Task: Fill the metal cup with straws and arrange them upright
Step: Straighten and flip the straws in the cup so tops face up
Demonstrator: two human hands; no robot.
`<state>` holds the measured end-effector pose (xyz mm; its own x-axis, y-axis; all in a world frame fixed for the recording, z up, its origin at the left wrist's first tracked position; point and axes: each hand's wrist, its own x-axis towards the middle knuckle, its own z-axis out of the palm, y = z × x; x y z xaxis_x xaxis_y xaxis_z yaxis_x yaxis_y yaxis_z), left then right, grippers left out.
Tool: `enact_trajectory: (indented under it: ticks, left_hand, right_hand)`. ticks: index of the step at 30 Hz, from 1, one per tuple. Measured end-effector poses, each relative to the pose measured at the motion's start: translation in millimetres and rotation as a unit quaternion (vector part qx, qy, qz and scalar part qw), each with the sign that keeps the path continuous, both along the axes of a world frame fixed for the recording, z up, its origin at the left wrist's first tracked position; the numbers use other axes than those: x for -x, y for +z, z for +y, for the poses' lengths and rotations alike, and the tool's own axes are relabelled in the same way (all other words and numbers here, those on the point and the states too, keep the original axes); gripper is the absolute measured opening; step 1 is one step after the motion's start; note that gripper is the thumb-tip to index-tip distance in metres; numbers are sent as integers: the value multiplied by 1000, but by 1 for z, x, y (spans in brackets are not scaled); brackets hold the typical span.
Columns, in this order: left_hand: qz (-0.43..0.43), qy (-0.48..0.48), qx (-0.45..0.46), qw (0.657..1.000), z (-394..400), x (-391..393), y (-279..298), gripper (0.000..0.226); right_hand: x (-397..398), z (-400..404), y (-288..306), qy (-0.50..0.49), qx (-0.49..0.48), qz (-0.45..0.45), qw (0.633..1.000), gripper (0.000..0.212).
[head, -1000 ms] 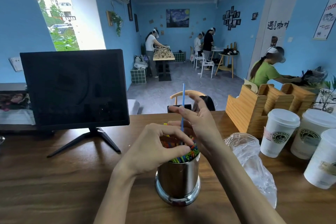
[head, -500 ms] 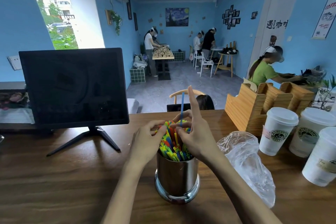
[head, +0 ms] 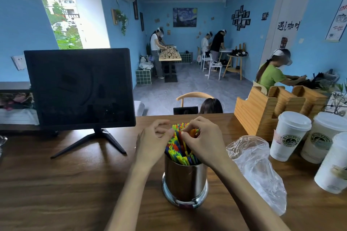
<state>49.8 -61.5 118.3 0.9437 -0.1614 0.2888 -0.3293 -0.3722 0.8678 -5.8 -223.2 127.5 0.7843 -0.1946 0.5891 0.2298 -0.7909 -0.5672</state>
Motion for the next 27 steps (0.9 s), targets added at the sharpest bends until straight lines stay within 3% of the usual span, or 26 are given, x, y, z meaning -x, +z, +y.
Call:
enact_trajectory:
  ticks: [9,15,21,24,27]
  left_hand:
    - [-15,22,20,999,3,-4,0,4]
    - [-93,30,119,988,-1,4,17,2]
    - [-175,-66,235,954,-5,43,57,11]
    - [-194,-117,255,940,-3,55,65,7]
    - [-178,-180,236,938,2,57,62,10]
  right_hand:
    - [-2,-1,2,24,-4,64,998,10]
    - [-1,-6,3,63,-57,56,995,16]
    - [-4,-3,2,74,-90,37,992,16]
    - [0,-1,8,108,-167,5,980,17]
    - [5,0,22,204,-298,47,931,36]
